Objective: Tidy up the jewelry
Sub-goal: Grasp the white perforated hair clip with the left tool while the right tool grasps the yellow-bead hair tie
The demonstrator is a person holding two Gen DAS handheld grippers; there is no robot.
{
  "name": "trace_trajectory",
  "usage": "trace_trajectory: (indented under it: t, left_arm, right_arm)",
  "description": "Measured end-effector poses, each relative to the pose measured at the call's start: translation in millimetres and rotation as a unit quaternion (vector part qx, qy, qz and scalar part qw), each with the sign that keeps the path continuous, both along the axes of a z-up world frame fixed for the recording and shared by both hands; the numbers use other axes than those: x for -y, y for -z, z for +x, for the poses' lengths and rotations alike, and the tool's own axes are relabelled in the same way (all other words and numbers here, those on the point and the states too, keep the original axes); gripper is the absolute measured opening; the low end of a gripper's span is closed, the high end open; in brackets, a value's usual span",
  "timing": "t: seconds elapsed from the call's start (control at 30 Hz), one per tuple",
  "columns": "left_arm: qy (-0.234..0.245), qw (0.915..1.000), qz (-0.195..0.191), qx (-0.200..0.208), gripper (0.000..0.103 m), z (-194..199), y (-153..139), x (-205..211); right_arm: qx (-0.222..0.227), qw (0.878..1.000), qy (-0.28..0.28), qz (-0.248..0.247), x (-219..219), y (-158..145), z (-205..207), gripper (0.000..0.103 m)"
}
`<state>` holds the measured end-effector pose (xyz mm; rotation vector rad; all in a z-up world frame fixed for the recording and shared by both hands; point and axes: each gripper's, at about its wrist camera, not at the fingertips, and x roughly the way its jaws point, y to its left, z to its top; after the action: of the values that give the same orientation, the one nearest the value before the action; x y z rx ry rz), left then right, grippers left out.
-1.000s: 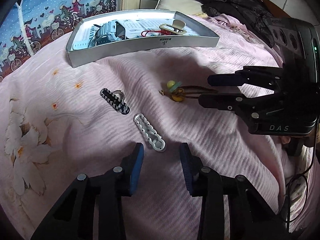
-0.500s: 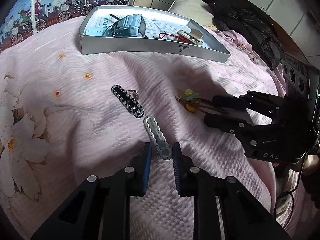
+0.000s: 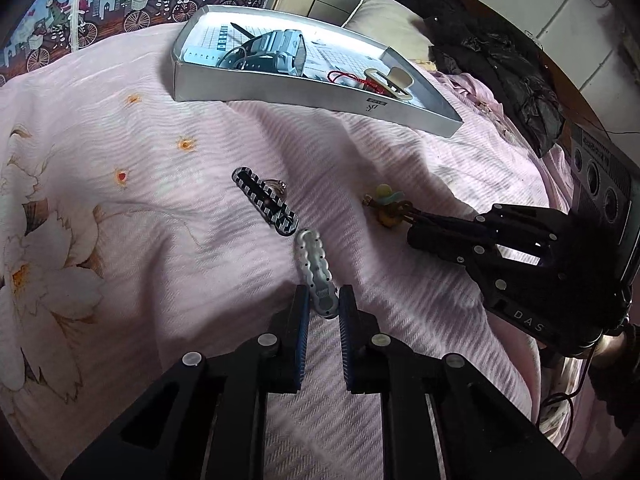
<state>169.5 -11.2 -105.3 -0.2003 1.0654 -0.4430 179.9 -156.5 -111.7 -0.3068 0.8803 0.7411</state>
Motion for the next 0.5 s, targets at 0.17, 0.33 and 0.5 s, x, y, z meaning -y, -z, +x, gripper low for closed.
trace_trajectory:
  t: [0.17, 0.33, 0.5]
  left_arm:
    - [-0.002, 0.9999, -0.013, 0.011, 0.01, -2.1, -7.7, -3.4]
    - [-0.001, 0.9995, -0.018, 0.027, 0.009, -5.2, -19.1, -0.2]
    - [-0.013, 0.9983, -0.03, 0.048, 0.01, -7.3, -31.8, -0.8]
  right_arm:
    - [0.007, 1.0, -0.001, 0.0, -1.3, -1.3, -3.6, 0.006]
    - [0.021, 1.0, 0.003, 0.017, 2.9, -9.6, -9.6, 0.004]
    - [0.032, 0.999, 0.008, 0.028, 7.3, -16.9, -14.7, 0.003]
